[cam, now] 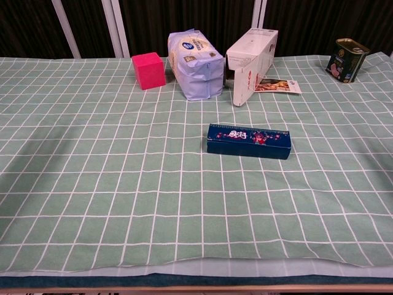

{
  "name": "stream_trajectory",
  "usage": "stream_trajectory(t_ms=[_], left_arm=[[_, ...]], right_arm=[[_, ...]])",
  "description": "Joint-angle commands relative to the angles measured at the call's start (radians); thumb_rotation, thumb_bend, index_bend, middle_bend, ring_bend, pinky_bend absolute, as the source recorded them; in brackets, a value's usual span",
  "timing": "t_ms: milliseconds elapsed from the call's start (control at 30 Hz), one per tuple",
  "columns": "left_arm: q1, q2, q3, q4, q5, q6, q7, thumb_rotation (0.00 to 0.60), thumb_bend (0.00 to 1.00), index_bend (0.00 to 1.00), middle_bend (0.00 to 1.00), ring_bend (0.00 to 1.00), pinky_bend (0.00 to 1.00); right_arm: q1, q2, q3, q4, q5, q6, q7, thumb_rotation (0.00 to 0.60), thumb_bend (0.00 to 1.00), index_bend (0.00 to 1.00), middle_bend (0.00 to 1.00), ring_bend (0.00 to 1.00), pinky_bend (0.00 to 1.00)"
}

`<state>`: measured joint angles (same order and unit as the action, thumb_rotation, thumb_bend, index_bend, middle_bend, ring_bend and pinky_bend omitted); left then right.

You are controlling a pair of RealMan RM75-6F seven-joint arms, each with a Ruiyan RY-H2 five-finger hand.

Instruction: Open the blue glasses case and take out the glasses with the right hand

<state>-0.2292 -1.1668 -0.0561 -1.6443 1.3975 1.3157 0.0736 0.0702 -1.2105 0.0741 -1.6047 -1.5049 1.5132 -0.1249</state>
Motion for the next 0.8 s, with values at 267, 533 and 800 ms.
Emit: stream_trajectory(t_ms=[267,533,800], left_arm=[[0.001,0.0,0.001,0.0,0.004,0.004,0.002,0.6,0.0,0.0,0.0,0.0,0.0],[0.0,-0.004,-0.002,0.003,0.003,0.001,-0.008,0.6,0.0,0.0,0.0,0.0,0.0],[-0.007,-0.004,0.0,0.007,0.006,-0.011,-0.011,0.6,0.0,0.0,0.0,0.0,0.0]], right_arm=[[-0.001,-0.003,-0.002,0.009,-0.014,0.011,-0.001,0.6,0.07,0.0,0.0,0.0,0.24],[-0.002,-0.006,-0.001,0.003,-0.005,0.007,-0.005,0.6,0.07,0.0,0.0,0.0,0.24],[-0.001,-0.009,0.004,-0.007,0.018,-0.005,-0.014,0.6,0.07,0.0,0.0,0.0,0.24]])
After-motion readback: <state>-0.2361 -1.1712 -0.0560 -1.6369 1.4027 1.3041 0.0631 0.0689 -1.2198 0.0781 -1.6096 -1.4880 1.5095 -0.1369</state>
